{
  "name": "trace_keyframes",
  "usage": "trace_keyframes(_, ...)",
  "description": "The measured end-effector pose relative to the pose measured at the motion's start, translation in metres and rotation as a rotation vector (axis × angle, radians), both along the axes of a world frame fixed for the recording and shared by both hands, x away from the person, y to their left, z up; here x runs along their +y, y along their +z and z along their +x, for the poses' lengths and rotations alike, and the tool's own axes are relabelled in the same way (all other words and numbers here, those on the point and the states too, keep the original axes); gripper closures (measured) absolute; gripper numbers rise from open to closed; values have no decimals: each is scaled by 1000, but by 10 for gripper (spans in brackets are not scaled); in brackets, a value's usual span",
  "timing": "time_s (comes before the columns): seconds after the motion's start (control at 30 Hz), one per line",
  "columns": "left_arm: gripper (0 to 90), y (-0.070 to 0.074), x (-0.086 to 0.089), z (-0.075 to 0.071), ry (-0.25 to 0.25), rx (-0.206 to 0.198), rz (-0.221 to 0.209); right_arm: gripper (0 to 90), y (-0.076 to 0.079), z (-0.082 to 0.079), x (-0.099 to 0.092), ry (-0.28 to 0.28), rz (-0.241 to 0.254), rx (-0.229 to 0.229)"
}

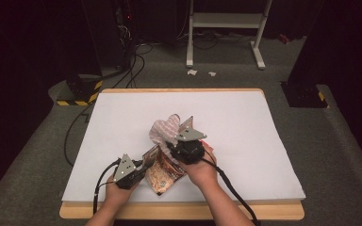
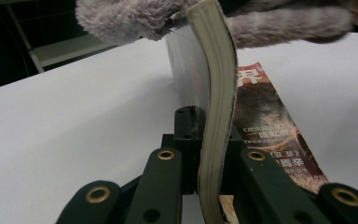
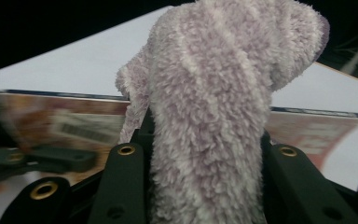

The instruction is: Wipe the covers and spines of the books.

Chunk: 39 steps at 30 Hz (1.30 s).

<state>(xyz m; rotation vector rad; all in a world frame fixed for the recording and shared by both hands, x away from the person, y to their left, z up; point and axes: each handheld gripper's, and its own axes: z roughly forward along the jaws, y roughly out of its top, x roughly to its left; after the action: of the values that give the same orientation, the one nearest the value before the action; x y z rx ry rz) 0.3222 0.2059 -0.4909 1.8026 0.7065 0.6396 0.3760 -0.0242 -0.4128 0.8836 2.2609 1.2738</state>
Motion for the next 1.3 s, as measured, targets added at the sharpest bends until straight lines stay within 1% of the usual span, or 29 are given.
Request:
trace_keyframes(0.07,832,0,0,0,0,2,-4,629,2,-9,6,32,5,-8)
trace_keyframes(0.2,832,-1,-2,-1,12,-7,6,628,6,-24,15,84,19,-11)
trace_keyframes(0.33,832,-1,-2,-1,17,-7,5,628,10,-33,25,116,15,-19)
trace_keyframes(0.53,832,-1,-2,0,18,-9,10,627,13,-37,30,135,7,-18)
trace_keyframes(0.63,832,-1,-4,0,18,-10,6,626,14,-35,29,121,-3,-30)
trace_keyframes(0.67,832,-1,-4,-1,19,-14,11,626,14,-33,28,110,-4,-29)
trace_keyframes(0.73,832,-1,-5,-1,20,-13,12,626,13,-23,24,85,-8,-30)
trace_keyframes(0.77,832,-1,-4,-1,19,-12,11,626,13,-17,21,66,-11,-24)
trace_keyframes(0.83,832,-1,-4,-1,19,-12,11,627,12,-2,14,22,-25,-26)
trace_keyframes(0.9,831,-1,-4,0,19,-10,12,627,9,15,7,-28,-36,-13)
trace_keyframes(1.03,832,-2,-4,0,19,-11,16,627,1,49,-12,-137,-78,3)
trace_keyframes(1.1,832,-1,-4,0,19,-14,19,627,-3,63,-21,-187,-86,13)
trace_keyframes(1.23,832,-1,-5,0,16,-16,30,627,-14,89,-36,-273,-103,34)
trace_keyframes(1.3,832,-2,-5,0,16,-18,28,627,-19,99,-43,-313,-110,44)
